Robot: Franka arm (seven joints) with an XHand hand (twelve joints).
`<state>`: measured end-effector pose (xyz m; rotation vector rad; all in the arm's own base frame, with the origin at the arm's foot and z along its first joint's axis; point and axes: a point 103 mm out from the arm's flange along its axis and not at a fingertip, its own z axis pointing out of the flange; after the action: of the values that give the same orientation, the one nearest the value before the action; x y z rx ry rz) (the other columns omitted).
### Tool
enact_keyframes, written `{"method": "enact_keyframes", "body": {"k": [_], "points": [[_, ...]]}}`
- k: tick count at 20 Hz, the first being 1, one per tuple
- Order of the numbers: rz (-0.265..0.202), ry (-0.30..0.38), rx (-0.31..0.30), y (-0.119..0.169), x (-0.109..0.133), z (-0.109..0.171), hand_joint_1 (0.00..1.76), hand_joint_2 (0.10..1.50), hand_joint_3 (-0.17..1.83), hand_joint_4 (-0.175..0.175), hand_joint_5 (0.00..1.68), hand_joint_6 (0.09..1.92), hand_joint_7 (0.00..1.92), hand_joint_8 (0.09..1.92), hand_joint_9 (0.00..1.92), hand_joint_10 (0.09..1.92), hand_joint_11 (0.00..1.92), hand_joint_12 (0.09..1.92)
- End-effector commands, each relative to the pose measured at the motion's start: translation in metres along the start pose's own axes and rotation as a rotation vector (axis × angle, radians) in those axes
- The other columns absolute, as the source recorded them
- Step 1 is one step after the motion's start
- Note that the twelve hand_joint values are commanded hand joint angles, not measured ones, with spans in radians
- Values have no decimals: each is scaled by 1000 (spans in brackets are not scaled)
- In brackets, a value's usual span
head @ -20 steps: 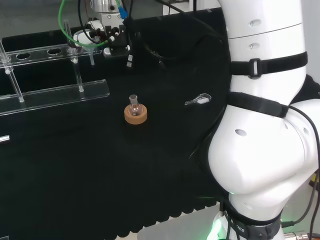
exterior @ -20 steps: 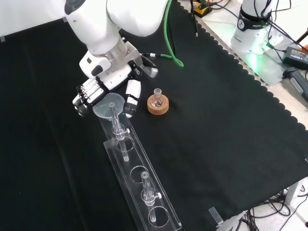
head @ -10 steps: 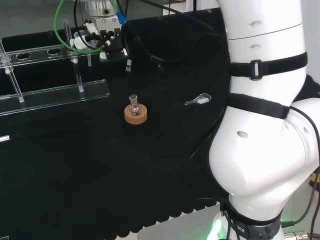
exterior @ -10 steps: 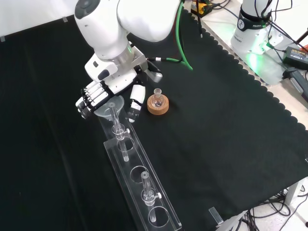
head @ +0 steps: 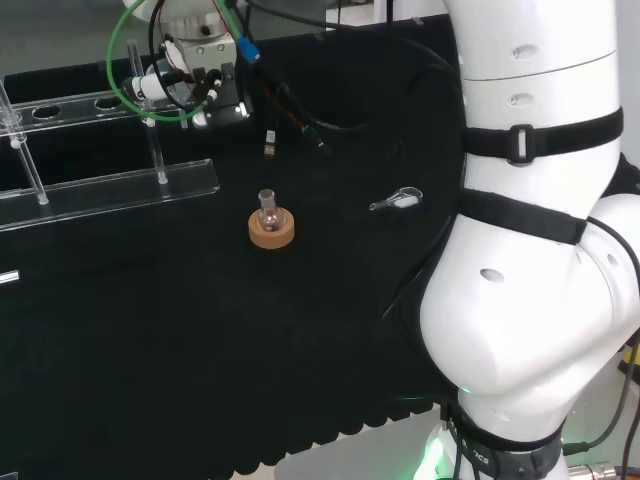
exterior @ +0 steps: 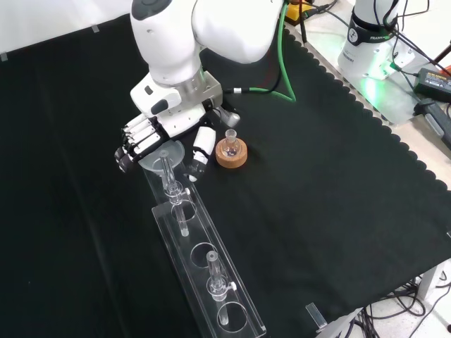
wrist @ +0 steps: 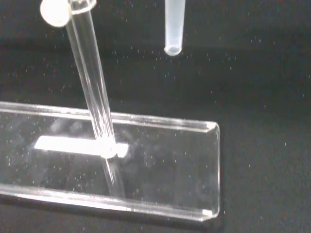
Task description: Pick up the funnel from the transparent funnel stand.
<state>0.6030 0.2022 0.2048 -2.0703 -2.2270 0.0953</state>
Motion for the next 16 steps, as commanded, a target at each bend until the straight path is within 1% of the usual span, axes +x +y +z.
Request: {"method": "enact_keyframes", "body": {"k": [1,6,8,10,12,14,15,16], "points": [[5,-22,-17,1,7,-1,9,963,37,-174,254,87,0,655,172,1091,147,1559],[12,-42,4,9,2,1,1,978,43,-175,273,87,0,728,222,1089,199,1536],[15,-50,-1,8,1,-1,0,997,51,-175,299,87,0,742,278,1086,282,1496],[18,-55,-7,7,-1,-3,0,1025,64,-175,342,87,0,770,371,1085,420,1432],[19,-68,-12,7,4,-2,0,1047,77,-175,388,87,0,837,443,1085,517,1388],[24,-59,-19,7,0,-3,0,1063,87,-175,468,101,15,954,503,1084,593,1352],[27,-58,-23,7,-2,-4,0,1071,93,-175,518,126,43,1003,533,1088,624,1344],[31,-55,-26,6,-5,-5,22,1077,97,-175,560,190,90,1060,574,1095,658,1336]]}}
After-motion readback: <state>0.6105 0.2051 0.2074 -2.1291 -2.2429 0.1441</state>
